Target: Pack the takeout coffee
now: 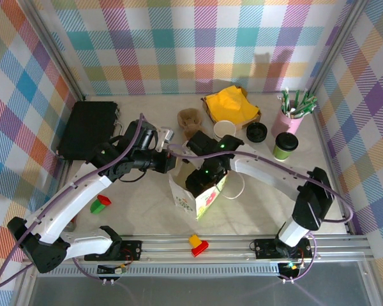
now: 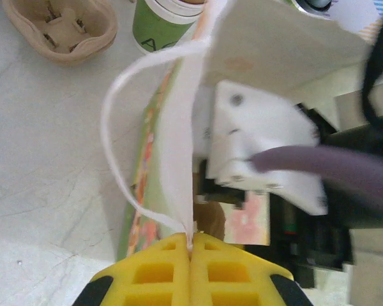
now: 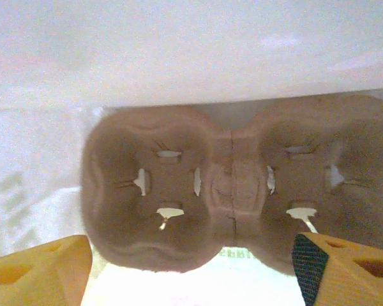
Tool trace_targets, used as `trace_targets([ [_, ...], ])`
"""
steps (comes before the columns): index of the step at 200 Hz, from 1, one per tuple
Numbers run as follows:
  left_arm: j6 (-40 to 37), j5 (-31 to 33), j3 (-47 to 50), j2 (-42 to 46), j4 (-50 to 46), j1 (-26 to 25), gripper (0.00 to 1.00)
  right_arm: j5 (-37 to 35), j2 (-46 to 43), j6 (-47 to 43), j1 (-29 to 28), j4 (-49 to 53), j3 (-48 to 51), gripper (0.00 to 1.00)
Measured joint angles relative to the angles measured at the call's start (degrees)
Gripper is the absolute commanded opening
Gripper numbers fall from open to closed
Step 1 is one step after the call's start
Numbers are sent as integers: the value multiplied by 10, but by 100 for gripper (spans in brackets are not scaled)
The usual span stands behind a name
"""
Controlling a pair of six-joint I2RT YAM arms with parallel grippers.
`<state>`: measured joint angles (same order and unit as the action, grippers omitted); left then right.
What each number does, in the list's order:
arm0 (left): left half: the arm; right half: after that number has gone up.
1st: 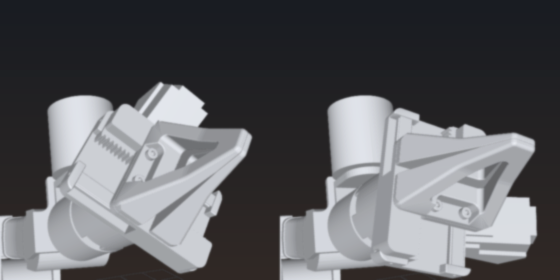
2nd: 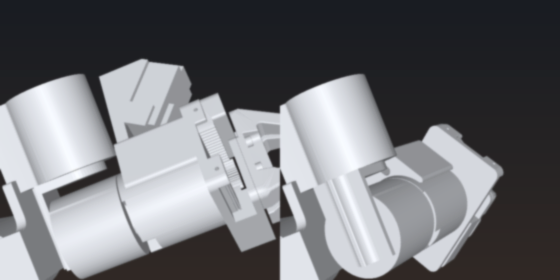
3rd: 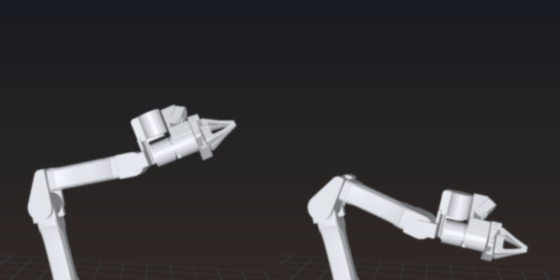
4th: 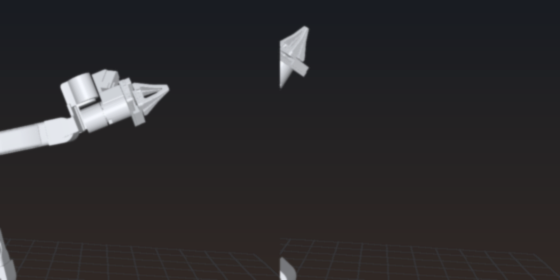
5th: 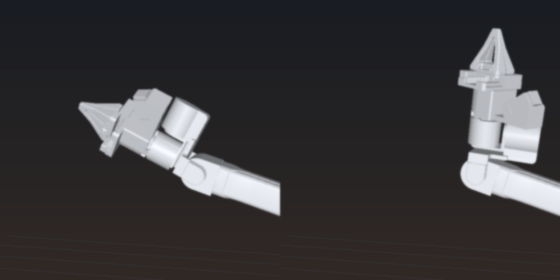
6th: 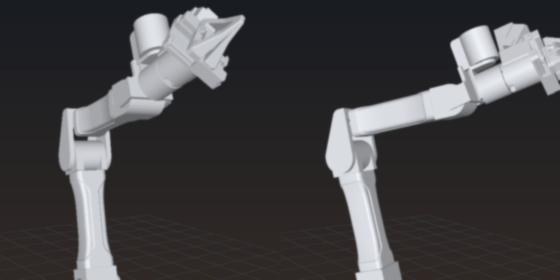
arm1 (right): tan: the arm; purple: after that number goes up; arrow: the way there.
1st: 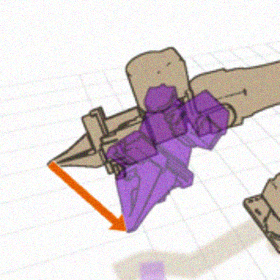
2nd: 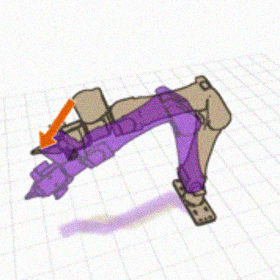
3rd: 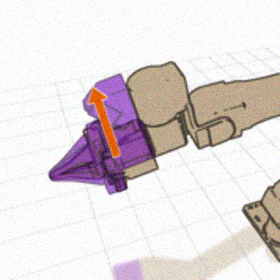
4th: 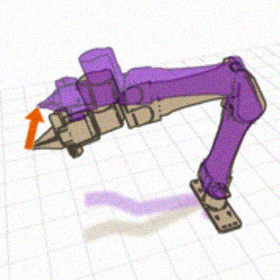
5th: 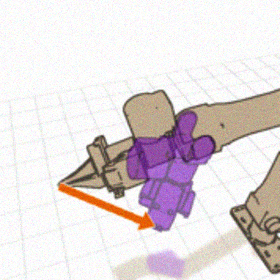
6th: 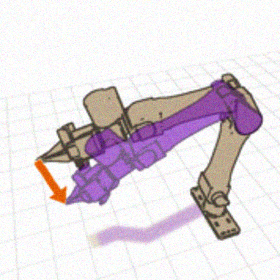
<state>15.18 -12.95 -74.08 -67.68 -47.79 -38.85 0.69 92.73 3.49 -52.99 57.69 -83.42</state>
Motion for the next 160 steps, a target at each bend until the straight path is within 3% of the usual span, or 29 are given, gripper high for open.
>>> trace_targets([
  [24, 1, 0, 0, 0, -3, 0, 0, -1, -20, 13, 0, 0, -15, 92],
  [81, 9, 2, -1, 0, -10, 0, 0, -2, -39, 50, 0, -5, -15, 91],
  [160, 51, 26, -3, 24, -16, 0, 0, 4, -125, 203, -1, -46, -61, 92],
])
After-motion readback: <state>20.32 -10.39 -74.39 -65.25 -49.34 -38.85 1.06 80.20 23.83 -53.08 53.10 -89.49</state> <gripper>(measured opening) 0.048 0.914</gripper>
